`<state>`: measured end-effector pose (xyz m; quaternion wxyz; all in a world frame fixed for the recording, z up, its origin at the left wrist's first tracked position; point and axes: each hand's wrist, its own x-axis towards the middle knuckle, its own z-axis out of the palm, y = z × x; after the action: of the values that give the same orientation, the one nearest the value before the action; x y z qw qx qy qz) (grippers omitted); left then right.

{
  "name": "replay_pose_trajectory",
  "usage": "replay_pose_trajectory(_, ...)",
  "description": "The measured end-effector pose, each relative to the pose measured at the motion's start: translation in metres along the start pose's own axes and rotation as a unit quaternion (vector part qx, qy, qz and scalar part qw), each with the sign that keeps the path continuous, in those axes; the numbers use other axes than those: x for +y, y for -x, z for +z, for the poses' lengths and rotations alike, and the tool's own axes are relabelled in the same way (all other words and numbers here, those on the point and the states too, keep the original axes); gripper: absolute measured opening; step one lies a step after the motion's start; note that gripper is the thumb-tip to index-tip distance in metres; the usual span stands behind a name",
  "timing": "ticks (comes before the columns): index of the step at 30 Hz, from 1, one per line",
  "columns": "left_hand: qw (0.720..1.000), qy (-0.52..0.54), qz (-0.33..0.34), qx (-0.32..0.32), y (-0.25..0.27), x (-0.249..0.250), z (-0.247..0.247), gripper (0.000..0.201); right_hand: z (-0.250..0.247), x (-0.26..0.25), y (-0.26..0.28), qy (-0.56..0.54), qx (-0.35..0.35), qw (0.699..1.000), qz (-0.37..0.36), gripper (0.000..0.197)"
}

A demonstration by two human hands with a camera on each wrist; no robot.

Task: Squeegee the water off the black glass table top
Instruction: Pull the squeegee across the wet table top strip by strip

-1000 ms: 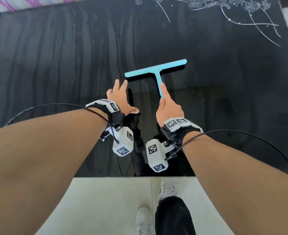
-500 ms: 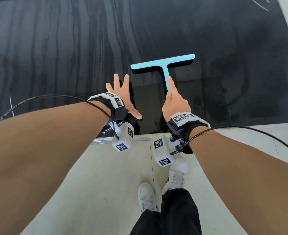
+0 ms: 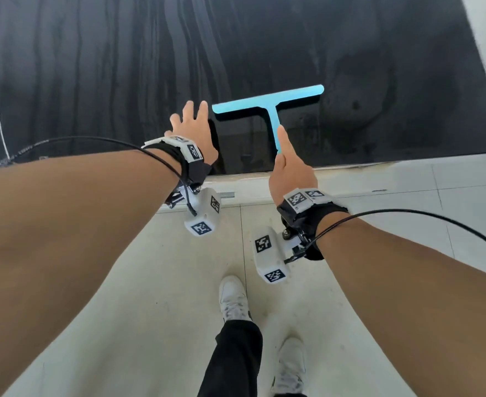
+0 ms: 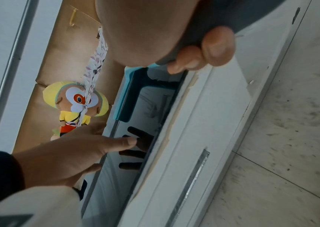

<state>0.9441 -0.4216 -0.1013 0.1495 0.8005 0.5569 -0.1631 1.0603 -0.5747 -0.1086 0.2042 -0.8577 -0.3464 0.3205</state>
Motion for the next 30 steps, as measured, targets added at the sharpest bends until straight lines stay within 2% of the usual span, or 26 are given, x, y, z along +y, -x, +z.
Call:
replay_pose_trajectory(4, 0.999, 0.036, -0.001, 0.019, 0.037, -0.001, 0.016, 0.086, -0.004, 0.013, 0.027, 0.027, -0.023, 0.999, -0.001, 0.055)
replay_pose_trajectory(10, 0.995, 0.063, 0.005, -0.071, 0.074, 0.0, 0.02, 0.092, -0.011, 0.034, 0.069, 0.038, -0.043, 0.998, -0.016, 0.054)
replay_pose_trajectory(17, 0.991, 0.028, -0.006, -0.13, 0.108, 0.004, 0.022, 0.082, -0.022, 0.05, 0.103, 0.055, -0.054, 0.997, -0.026, 0.053)
replay_pose_trajectory(24, 0.993, 0.01, 0.0, -0.115, 0.13, 0.01, 0.026, 0.08, -0.04, 0.057, 0.122, 0.07, -0.063, 0.995, -0.03, 0.052)
replay_pose_trajectory(30, 0.993, -0.007, 0.015, -0.119, 0.15, 0.017, 0.022, 0.064, -0.07, 0.055, 0.135, 0.106, -0.11, 0.988, -0.013, 0.055)
